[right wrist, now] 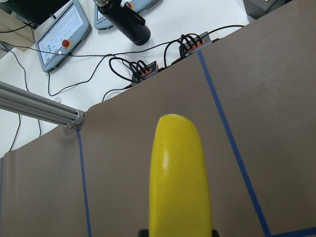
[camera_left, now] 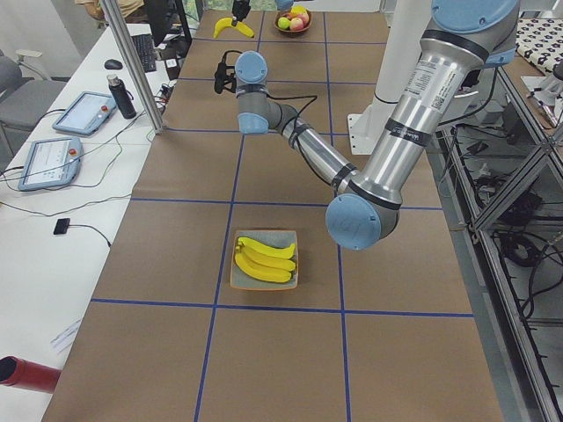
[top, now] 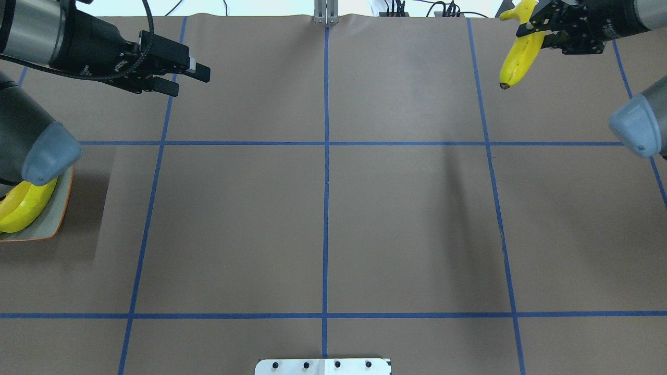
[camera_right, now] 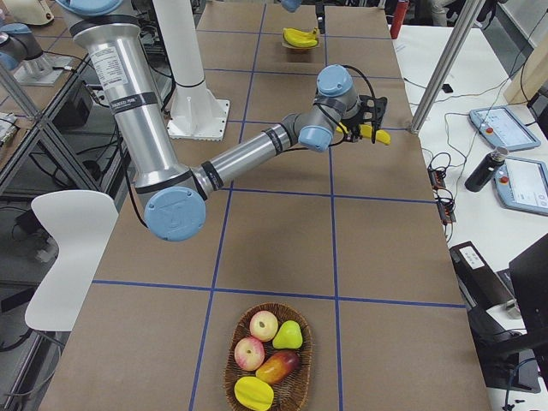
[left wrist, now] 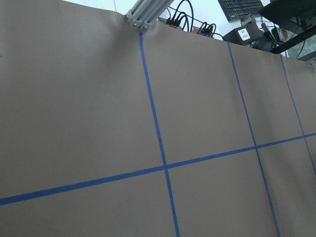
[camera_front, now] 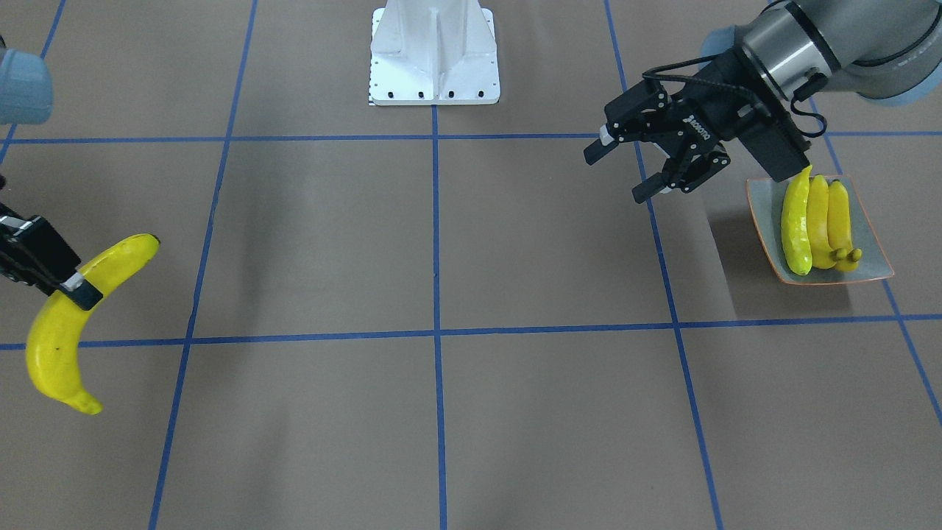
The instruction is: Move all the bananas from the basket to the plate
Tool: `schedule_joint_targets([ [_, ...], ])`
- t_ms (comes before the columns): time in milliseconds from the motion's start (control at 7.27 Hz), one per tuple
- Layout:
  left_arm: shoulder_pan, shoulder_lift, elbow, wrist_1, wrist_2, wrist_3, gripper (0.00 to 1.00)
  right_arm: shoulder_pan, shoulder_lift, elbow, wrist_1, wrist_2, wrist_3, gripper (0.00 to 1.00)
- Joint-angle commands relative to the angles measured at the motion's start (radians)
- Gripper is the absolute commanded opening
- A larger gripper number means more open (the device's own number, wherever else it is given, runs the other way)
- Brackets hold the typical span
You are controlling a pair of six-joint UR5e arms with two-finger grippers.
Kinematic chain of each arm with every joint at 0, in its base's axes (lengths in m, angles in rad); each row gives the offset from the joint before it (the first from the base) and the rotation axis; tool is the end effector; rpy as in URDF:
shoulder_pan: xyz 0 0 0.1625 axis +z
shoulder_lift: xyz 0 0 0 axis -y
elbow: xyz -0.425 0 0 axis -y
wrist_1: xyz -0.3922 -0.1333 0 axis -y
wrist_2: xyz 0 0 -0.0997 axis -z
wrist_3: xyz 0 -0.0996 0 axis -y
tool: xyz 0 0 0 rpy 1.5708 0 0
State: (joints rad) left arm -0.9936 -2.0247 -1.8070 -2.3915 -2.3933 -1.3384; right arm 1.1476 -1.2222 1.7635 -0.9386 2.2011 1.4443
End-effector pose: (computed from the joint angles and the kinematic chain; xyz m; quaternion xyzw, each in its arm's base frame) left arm 0.2564 -0.5042 0.1993 0.1235 0.6814 0.0066 0.7214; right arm -0.1760 -0.5723 0.2991 0.1056 -0.5767 0.2372 0.7746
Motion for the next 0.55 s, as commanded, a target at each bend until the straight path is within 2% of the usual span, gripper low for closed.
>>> schedule_joint_targets([
  [0,0.065,-0.054,-0.008,-0.005,0.0,-0.036,1.0,-0.083,0.053,0.027,-0.002,-0.02,0.115,0.0],
  [275,0.116,-0.088,-0.014,-0.006,0.002,-0.036,1.0,-0.159,0.139,0.04,0.0,-0.046,0.282,0.0],
  [412,0.133,-0.106,-0.012,-0.005,0.002,-0.034,1.0,-0.207,0.156,0.043,0.001,-0.093,0.318,0.0],
])
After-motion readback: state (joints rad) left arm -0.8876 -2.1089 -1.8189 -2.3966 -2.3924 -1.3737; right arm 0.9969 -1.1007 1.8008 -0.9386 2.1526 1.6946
